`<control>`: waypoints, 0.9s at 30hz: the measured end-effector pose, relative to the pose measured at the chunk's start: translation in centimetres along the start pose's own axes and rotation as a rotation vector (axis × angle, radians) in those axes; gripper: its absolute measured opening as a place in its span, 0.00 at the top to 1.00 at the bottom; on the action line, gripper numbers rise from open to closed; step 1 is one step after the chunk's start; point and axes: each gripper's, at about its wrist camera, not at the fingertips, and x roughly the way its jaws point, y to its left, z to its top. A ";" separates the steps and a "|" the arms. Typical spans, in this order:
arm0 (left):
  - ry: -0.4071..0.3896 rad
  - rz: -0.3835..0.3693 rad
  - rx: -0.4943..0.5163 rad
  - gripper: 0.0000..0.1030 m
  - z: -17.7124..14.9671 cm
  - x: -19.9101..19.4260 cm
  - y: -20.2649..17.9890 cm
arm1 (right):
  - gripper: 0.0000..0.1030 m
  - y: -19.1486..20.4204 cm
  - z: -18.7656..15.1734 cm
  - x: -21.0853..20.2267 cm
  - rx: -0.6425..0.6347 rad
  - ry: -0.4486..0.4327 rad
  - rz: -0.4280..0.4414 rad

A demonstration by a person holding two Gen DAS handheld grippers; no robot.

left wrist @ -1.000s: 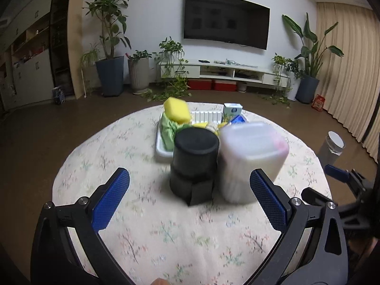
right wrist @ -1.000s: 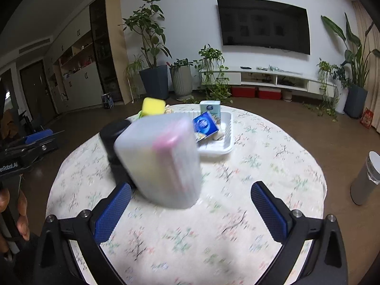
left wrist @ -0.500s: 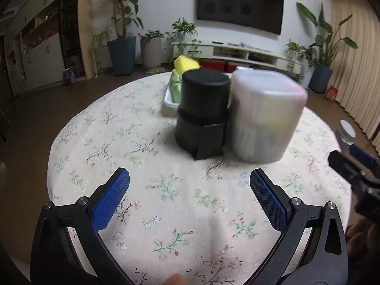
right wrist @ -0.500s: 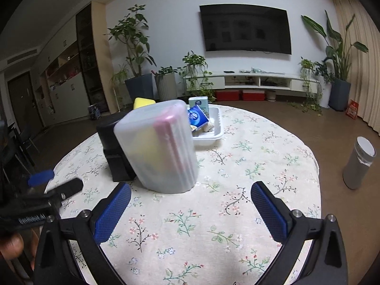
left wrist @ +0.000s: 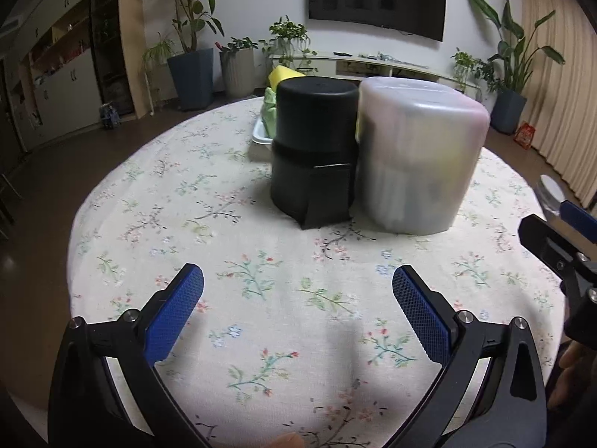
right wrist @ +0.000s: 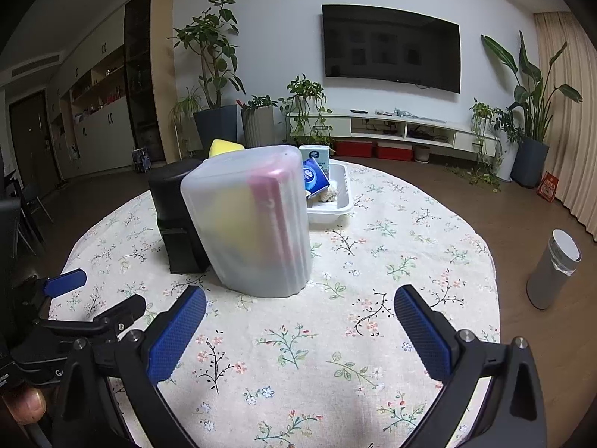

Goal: Organize soft objects

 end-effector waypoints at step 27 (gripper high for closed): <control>0.002 0.004 -0.027 0.00 0.0 0.0 0.3 | 0.00 -0.4 -0.3 -0.1 0.004 0.009 -0.020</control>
